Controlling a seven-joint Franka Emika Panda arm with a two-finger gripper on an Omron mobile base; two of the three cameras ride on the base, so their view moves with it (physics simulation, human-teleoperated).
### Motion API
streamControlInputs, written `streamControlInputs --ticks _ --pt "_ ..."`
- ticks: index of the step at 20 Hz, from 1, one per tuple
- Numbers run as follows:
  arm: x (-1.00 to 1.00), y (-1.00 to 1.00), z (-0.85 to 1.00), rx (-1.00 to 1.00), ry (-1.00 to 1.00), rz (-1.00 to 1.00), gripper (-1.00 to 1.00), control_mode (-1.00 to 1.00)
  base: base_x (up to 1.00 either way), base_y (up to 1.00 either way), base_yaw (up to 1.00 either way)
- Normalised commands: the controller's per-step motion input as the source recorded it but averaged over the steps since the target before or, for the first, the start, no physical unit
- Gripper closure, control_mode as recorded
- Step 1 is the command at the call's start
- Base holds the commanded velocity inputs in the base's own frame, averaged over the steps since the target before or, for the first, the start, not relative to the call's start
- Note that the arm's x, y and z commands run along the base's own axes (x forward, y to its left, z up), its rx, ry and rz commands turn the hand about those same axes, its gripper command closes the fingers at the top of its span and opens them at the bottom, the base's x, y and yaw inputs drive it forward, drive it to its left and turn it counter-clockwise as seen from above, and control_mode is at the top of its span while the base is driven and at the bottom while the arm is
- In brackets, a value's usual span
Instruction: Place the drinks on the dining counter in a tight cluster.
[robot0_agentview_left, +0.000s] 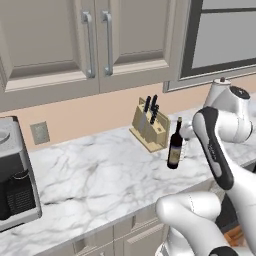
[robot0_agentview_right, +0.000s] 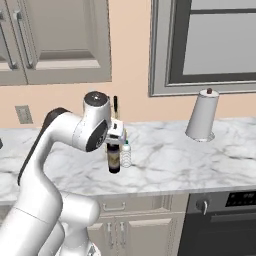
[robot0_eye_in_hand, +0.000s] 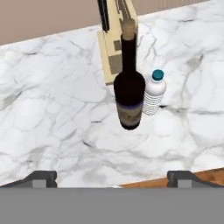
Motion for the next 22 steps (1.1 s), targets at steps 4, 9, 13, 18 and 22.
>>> streamControlInputs --ticks 4,9,13,18,22 --pt "0.64 -0.44 0.04 0.2 -0.18 0.4 -1.0 -1.0 0.0 0.0 0.0" --pt "0.08 -0.21 0.03 0.11 -0.08 0.47 -1.0 -1.0 0.0 0.0 0.0" --pt "0.11 0.0 -0.04 0.04 -0.06 0.27 -1.0 -1.0 0.0 0.0 0.0" --pt "0.37 0.0 -0.06 0.01 -0.21 0.1 -1.0 -1.0 0.0 0.0 0.0" --pt "0.23 0.0 -0.06 0.01 -0.25 0.01 -1.0 -1.0 0.0 0.0 0.0"
